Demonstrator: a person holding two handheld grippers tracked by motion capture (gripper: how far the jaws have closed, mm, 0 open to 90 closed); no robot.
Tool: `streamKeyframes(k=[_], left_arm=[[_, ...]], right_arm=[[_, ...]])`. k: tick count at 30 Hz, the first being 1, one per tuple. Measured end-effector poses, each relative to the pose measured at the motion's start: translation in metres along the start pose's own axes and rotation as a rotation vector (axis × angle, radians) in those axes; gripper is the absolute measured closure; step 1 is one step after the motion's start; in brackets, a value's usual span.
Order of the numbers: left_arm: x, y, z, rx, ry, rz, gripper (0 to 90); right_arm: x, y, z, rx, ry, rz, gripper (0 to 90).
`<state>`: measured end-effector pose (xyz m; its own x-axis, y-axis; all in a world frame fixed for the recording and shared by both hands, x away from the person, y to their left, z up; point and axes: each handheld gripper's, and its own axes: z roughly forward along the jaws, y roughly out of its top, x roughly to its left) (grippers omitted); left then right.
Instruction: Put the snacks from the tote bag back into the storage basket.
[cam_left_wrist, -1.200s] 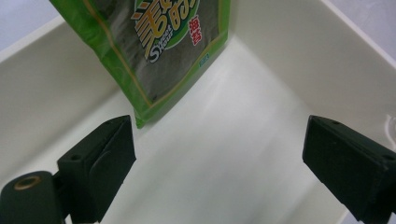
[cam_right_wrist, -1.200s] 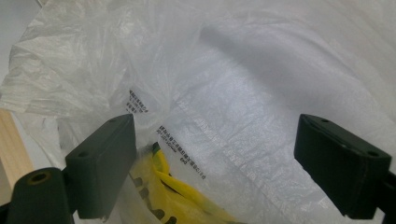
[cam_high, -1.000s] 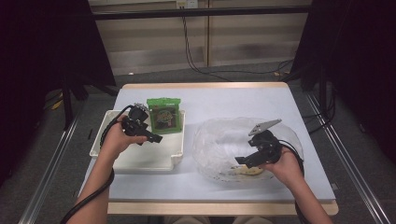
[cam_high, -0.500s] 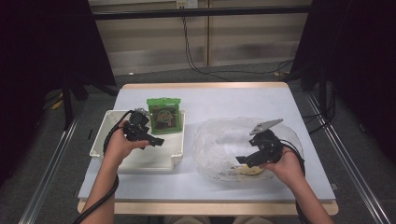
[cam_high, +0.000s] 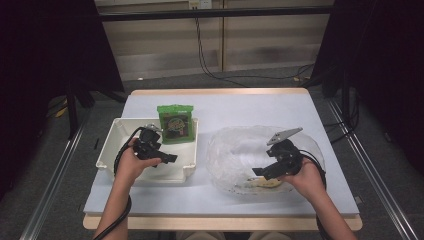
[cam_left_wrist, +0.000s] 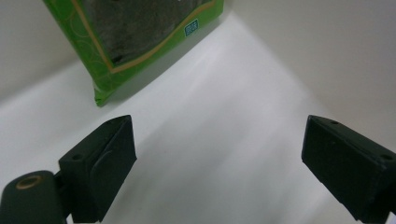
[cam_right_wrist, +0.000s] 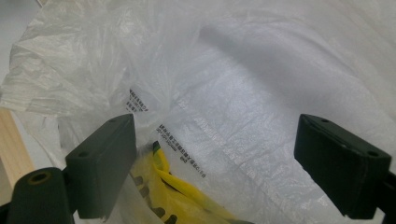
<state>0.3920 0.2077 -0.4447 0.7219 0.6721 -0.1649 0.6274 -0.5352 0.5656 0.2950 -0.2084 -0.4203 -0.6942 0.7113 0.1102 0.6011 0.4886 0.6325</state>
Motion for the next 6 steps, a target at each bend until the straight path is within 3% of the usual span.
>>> streamKeyframes(k=[6], left_arm=[[-0.0029,-0.0033,-0.0042,-0.04,-0.003,-0.022,9.4]], right_arm=[[-0.0002,0.0003,0.0001,0.0,0.002,0.001,13.2]])
